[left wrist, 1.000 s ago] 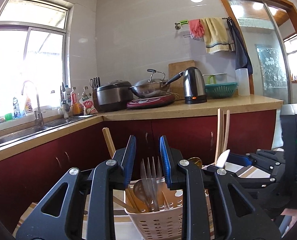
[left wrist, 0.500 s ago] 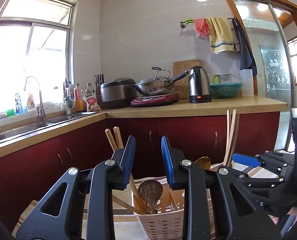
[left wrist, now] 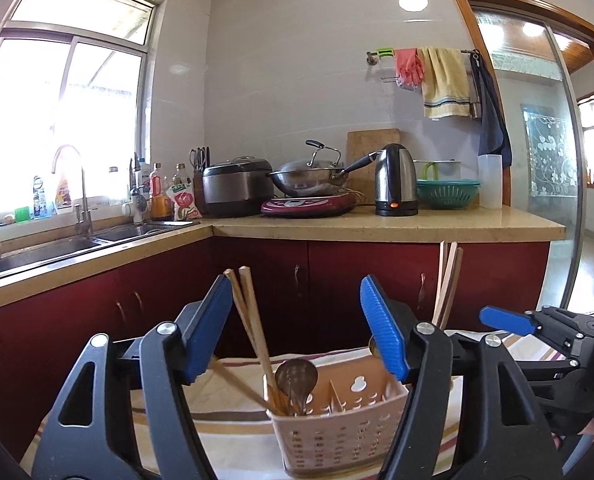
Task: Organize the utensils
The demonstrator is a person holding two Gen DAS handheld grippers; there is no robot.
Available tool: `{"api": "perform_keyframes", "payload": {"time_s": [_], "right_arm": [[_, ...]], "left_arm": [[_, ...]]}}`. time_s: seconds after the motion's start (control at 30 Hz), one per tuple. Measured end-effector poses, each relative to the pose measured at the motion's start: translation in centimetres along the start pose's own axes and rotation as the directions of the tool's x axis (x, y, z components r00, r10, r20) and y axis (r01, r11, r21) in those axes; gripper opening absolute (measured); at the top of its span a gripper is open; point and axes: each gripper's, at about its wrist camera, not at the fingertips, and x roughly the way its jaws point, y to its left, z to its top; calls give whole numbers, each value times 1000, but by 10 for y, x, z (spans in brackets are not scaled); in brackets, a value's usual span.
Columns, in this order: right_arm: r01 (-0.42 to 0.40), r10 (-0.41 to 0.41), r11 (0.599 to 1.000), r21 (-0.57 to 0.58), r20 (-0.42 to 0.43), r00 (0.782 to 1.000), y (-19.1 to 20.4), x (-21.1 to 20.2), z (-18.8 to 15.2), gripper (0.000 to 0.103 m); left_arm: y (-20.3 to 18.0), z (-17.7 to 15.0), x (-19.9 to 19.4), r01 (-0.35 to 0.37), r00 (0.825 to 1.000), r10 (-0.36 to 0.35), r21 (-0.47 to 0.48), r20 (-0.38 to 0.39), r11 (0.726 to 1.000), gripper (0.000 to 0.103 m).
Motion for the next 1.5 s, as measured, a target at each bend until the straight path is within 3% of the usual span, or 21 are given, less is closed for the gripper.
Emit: {"api": "perform_keyframes", "payload": {"time_s": [0.53,0.93,1.5], "right_arm": [[101,-99,994,41,-65,993,30,-94,-22,74],[128,-128,992,18,2,992,58,-181,-18,80],[153,-154,988,18,122,980,74,-265,-9,84]], "left_arm": [[16,-35,-113,-76,982,59,-91,-180,993,86],[13,-17,-212,-101,989,91,-85,-114,991,93],[14,-1,-292,-85,996,80,-118,-44,989,97]]}}
